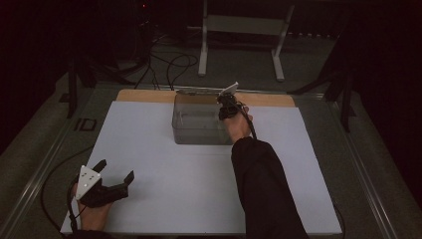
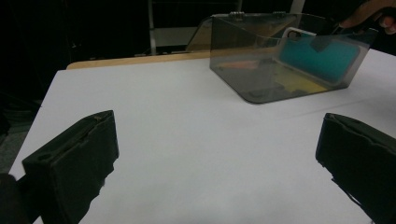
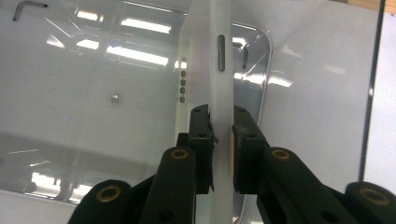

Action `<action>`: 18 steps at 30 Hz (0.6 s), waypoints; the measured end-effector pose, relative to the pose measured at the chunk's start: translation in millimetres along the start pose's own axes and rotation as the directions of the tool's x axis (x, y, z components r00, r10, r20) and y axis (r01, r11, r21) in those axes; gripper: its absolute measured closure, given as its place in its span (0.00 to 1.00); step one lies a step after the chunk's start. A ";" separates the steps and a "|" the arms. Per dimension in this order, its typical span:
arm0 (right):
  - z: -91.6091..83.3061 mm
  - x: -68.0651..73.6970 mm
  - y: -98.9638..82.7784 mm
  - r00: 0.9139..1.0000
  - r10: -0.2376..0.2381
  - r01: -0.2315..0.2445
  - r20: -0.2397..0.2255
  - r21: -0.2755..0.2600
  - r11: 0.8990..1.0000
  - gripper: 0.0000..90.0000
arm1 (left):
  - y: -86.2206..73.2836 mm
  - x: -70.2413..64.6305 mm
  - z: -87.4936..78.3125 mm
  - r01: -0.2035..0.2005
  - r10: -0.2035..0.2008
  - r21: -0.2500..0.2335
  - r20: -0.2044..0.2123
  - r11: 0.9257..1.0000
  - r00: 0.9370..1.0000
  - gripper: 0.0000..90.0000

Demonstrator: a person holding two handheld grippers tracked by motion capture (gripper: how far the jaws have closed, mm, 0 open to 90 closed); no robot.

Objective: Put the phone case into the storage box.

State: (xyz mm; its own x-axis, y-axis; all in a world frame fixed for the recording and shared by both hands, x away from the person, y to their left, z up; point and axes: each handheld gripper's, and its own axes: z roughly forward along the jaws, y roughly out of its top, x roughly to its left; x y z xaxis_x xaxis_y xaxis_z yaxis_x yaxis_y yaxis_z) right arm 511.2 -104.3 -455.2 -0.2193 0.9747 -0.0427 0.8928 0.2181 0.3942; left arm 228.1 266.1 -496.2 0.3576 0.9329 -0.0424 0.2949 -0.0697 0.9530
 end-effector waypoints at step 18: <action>-6.5 1.2 -3.3 0.994 0.019 -0.017 0.103 -0.024 1.000 0.90 | 0.0 -0.6 0.6 -0.003 0.003 0.004 0.001 1.000 1.000 0.00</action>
State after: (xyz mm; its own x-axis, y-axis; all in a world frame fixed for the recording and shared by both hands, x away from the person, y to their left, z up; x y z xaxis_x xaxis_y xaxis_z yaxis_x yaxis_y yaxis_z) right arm 505.4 -104.2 -450.6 -0.1604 0.9785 -0.1299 0.8864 0.2007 0.4171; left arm 228.4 265.3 -496.4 0.3598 0.9322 -0.0397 0.2972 -0.0741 0.9519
